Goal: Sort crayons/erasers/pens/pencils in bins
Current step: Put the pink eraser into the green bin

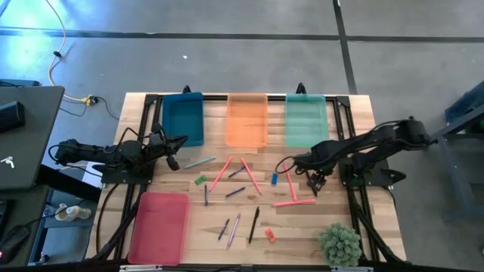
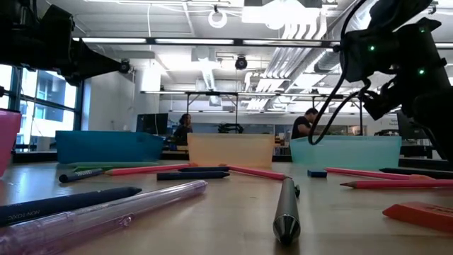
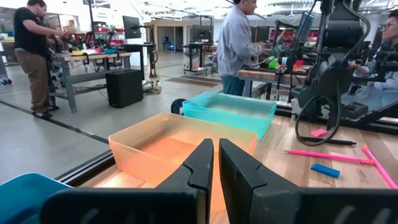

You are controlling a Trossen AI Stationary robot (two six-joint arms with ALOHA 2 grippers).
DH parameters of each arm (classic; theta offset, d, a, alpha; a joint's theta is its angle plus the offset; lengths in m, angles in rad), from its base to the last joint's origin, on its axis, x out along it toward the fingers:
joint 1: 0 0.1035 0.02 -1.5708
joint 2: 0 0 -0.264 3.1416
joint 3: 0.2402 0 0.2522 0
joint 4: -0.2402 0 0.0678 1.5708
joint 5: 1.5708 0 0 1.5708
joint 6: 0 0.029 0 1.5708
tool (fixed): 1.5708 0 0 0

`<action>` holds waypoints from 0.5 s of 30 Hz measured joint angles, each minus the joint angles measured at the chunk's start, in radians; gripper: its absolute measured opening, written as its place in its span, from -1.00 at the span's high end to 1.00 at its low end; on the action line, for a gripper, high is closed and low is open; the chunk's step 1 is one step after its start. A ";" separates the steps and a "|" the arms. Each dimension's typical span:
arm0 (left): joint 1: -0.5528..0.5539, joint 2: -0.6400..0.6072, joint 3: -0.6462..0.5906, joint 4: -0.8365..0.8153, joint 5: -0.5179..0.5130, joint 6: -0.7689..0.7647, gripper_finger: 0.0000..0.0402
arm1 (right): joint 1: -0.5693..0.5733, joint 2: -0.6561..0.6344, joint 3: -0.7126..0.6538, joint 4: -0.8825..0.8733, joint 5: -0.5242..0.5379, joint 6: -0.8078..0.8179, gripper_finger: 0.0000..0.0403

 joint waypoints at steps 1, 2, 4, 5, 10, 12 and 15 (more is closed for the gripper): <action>0.000 0.000 0.000 0.000 0.000 0.000 0.92 | 0.000 0.007 0.000 0.006 0.000 -0.003 -0.15; 0.000 0.000 0.000 0.000 0.000 0.000 0.92 | 0.000 0.016 0.000 0.007 0.000 -0.003 -0.15; 0.000 0.000 0.000 0.000 0.000 0.000 0.92 | 0.000 0.031 0.000 0.010 0.000 -0.003 -0.15; 0.000 0.000 0.000 0.000 0.000 0.000 0.92 | 0.000 0.036 0.000 0.012 0.000 -0.003 -0.15; 0.000 0.000 0.000 0.000 0.000 0.000 0.92 | 0.000 0.052 0.000 0.035 0.001 -0.009 -0.15; 0.000 0.000 0.000 0.000 0.000 0.000 0.92 | 0.000 0.058 0.000 0.031 0.003 -0.008 -0.15; 0.000 0.000 0.000 0.000 0.000 0.000 0.92 | 0.000 0.071 0.000 0.033 0.007 -0.008 -0.15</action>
